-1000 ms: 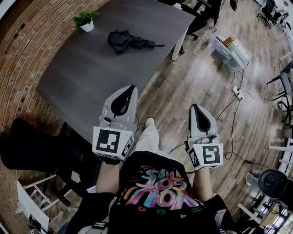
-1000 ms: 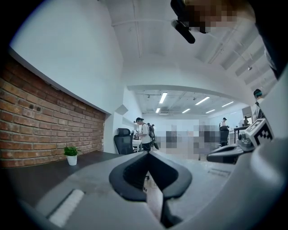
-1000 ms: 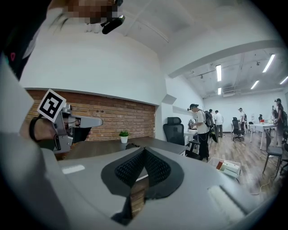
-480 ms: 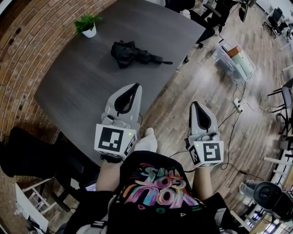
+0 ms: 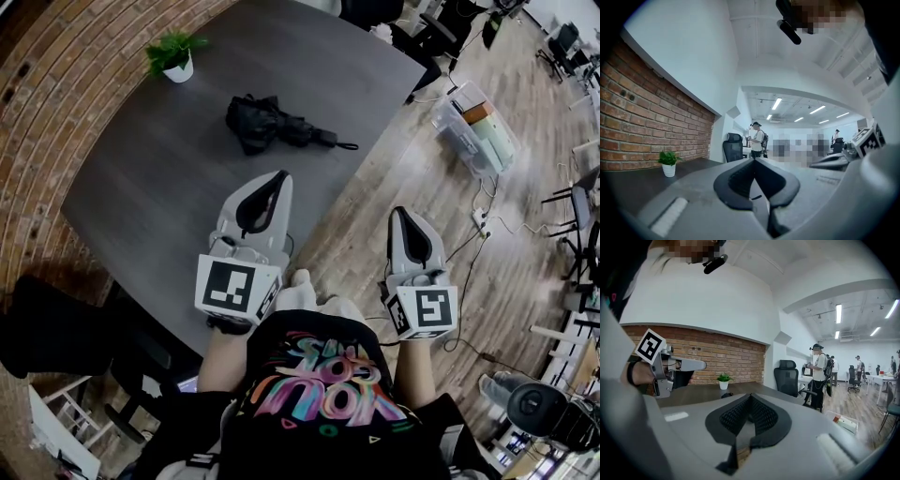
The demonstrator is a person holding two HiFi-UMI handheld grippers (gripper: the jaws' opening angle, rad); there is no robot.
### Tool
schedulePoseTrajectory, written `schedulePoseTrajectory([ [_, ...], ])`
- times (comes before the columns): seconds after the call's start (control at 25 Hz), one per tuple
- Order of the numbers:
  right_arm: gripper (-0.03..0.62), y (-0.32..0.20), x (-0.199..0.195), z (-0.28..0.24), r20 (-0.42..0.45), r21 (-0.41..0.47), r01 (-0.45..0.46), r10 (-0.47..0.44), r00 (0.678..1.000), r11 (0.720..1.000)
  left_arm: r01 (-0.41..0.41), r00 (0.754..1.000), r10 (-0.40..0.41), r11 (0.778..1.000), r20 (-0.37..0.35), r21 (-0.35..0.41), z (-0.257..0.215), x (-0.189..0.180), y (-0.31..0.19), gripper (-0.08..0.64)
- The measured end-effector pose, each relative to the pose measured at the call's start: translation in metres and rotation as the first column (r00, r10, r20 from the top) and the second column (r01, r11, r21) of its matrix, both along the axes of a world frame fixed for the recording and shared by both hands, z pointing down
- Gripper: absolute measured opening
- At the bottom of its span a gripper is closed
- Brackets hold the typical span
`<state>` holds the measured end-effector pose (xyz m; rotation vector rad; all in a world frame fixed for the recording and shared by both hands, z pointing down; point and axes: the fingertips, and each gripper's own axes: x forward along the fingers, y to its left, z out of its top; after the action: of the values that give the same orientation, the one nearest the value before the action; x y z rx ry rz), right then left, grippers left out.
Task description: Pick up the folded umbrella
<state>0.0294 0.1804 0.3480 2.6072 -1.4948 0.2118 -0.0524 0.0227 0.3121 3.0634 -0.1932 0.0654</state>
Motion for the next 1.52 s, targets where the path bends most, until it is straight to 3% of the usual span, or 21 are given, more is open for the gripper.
schedulePoseTrajectory([
  [0.24, 0.002, -0.019, 0.009, 0.008, 0.014, -0.021, 0.032, -0.032, 0.999, 0.999, 0.027, 1.000, -0.027, 1.000, 0.005, -0.010, 0.004, 0.006, -0.015, 0.002],
  [0.44, 0.002, -0.043, 0.027, 0.014, 0.022, -0.025, 0.107, -0.107, 0.994, 0.994, 0.102, 0.995, -0.102, 0.995, 0.010, -0.007, 0.008, 0.012, -0.034, 0.000],
  [0.8, 0.002, -0.122, 0.096, 0.017, 0.031, -0.021, 0.305, -0.304, 0.952, 0.952, 0.300, 0.953, -0.300, 0.954, 0.034, -0.002, 0.016, 0.052, -0.089, 0.000],
  [0.92, 0.002, -0.150, 0.122, 0.016, 0.030, -0.020, 0.381, -0.380, 0.924, 0.924, 0.370, 0.928, -0.370, 0.929, 0.041, 0.005, 0.016, 0.069, -0.105, 0.001],
  [1.16, 0.002, -0.199, 0.163, 0.011, 0.032, 0.000, 0.518, -0.518, 0.855, 0.855, 0.513, 0.857, -0.512, 0.858, 0.057, -0.009, 0.011, 0.096, -0.128, 0.001],
  [1.36, 0.002, -0.235, 0.172, 0.010, 0.037, 0.007, 0.641, -0.641, 0.767, 0.767, 0.633, 0.773, -0.632, 0.774, 0.058, -0.002, 0.006, 0.096, -0.140, 0.000],
  [1.52, 0.002, -0.250, 0.166, 0.011, 0.034, 0.002, 0.709, -0.708, 0.705, 0.706, 0.689, 0.723, -0.688, 0.725, 0.057, 0.002, 0.005, 0.089, -0.143, 0.000],
])
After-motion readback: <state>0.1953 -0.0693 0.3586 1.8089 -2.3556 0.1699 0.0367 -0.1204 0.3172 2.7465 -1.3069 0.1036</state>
